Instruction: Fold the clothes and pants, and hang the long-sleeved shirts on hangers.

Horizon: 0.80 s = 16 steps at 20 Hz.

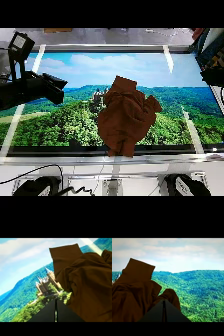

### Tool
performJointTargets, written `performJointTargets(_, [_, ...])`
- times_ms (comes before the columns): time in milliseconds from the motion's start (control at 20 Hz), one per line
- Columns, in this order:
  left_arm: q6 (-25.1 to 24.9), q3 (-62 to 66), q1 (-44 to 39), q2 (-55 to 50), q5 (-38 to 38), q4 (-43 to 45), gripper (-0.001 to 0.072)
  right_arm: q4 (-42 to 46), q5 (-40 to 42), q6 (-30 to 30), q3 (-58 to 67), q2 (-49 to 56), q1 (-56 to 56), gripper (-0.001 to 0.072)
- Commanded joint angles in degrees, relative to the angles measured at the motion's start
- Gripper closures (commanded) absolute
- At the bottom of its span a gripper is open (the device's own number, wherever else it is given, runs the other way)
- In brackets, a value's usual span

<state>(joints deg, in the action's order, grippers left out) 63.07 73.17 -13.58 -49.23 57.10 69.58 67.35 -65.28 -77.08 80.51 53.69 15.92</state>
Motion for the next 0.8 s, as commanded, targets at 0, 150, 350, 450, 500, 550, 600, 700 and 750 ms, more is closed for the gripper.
performJointTargets(0, [0.0, -0.1, 0.0, 0.0, 0.0, 0.0, 0.0694, 0.0, -0.1, 0.0, 0.0, 0.0, 0.0, 0.0695])
performJointTargets(150, [0.0, -0.1, 0.0, 0.0, 0.0, 0.0, 0.0693, 0.0, 0.0, 0.0, 0.0, 0.1, 0.0, 0.0695])
performJointTargets(350, [0.0, -0.1, 0.0, 0.0, 0.0, 0.0, 0.0693, 0.0, 0.0, 0.0, 0.0, 0.1, 0.0, 0.0695])
performJointTargets(450, [0.0, -0.1, 0.0, 0.0, 0.0, 0.0, 0.0693, 0.0, 0.0, 0.0, 0.0, 0.1, 0.0, 0.0695])
performJointTargets(500, [0.0, -0.1, 0.0, 0.0, 0.0, 0.0, 0.0693, 0.0, 0.0, 0.0, 0.0, 0.1, 0.0, 0.0694])
performJointTargets(550, [0.0, -0.1, 0.0, 0.0, 0.0, 0.0, 0.0693, 0.0, 0.0, 0.0, 0.0, 0.1, 0.0, 0.0695])
performJointTargets(600, [0.0, -0.1, 0.0, 0.0, 0.0, 0.0, 0.0693, 0.0, 0.0, 0.0, 0.0, 0.1, 0.0, 0.0695])
performJointTargets(700, [0.0, -0.1, 0.0, 0.0, -0.1, -0.4, 0.0693, 0.0, 0.0, 0.0, 0.0, 0.1, 0.0, 0.0695])
performJointTargets(750, [0.0, -0.1, 0.0, 0.0, -0.2, -1.3, 0.0694, 0.0, 0.1, 0.0, 0.0, 0.1, 0.0, 0.0695])
